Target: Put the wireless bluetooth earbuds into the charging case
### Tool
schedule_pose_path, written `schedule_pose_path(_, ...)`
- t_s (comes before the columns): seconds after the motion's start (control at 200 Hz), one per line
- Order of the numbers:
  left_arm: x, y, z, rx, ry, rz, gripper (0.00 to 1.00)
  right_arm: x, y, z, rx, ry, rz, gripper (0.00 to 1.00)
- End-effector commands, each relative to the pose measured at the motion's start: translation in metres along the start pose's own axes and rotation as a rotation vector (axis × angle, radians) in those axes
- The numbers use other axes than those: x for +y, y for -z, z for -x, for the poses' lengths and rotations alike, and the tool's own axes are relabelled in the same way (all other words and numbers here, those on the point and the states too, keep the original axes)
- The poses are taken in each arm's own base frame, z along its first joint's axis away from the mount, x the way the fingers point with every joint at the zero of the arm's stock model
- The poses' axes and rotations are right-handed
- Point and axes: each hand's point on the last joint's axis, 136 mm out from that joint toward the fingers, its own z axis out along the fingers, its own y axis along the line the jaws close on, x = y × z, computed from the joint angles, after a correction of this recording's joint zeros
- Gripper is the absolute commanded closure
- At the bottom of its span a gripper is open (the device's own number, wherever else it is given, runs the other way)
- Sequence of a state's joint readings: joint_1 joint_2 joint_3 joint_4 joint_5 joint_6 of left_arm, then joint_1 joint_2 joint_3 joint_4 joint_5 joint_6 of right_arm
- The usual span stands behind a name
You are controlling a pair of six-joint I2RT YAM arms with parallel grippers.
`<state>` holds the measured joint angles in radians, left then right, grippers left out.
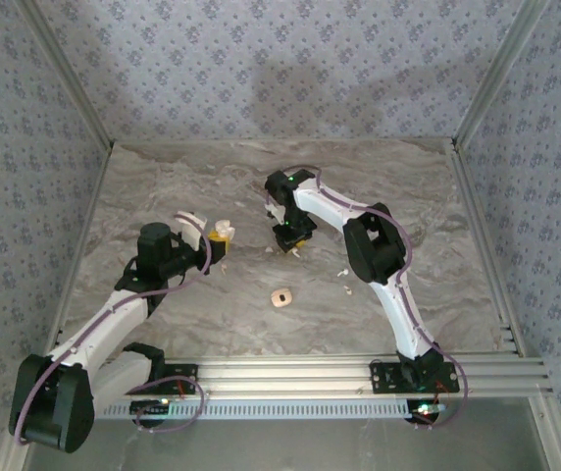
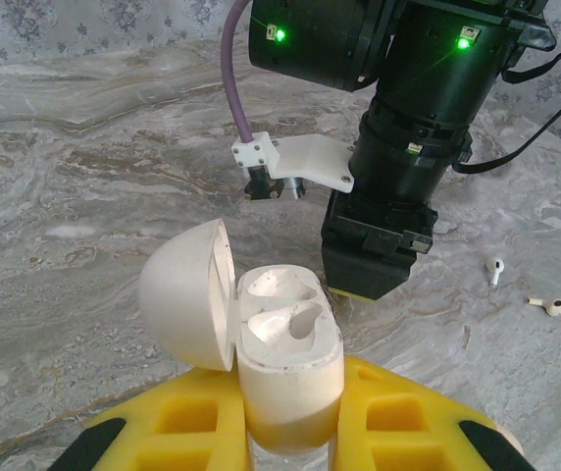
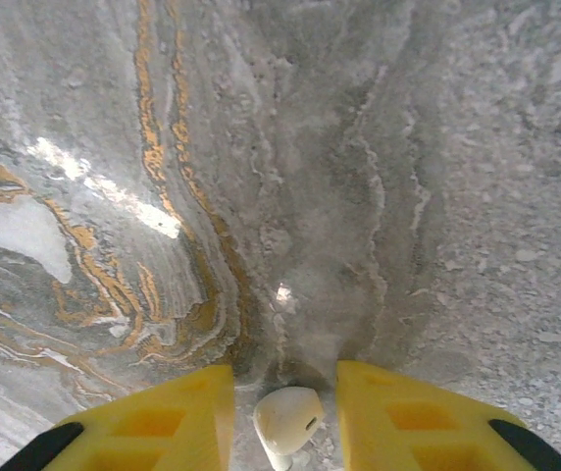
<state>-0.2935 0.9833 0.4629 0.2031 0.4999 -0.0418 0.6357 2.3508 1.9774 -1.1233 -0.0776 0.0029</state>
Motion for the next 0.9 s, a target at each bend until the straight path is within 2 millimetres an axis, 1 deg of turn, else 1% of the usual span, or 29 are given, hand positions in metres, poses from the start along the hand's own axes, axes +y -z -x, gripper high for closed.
schedule_pose_path(0.0, 0.000, 0.005, 0.018, -0.040, -0.036, 0.009, 0.82, -0.006, -0.012, -0.015, 0.075, -0.016, -0.032, 0.68)
schedule_pose_path(0.22, 0.001, 0.005, 0.017, -0.038, -0.037, 0.012, 0.82, -0.005, -0.008, -0.015, 0.066, -0.023, -0.034, 0.73)
schedule_pose_path(0.29, 0.001, 0.005, 0.017, -0.038, -0.036, 0.011, 0.82, -0.006, -0.006, -0.015, 0.061, -0.028, -0.035, 0.72)
schedule_pose_path(0.385, 0.000, 0.005, 0.017, -0.039, -0.037, 0.011, 0.82, -0.008, -0.004, -0.016, 0.058, -0.035, -0.043, 0.66)
schedule_pose_path(0.495, 0.000, 0.005, 0.018, -0.040, -0.037, 0.009, 0.82, -0.008, -0.003, -0.019, 0.065, -0.039, -0.045, 0.64)
schedule_pose_path(0.645, 0.000, 0.006, 0.018, -0.041, -0.038, 0.010, 0.82, -0.008, -0.005, -0.021, 0.073, -0.046, -0.050, 0.64)
schedule_pose_path(0.894, 0.000, 0.005, 0.017, -0.038, -0.036, 0.011, 0.82, -0.010, -0.004, -0.026, 0.086, -0.057, -0.062, 0.69)
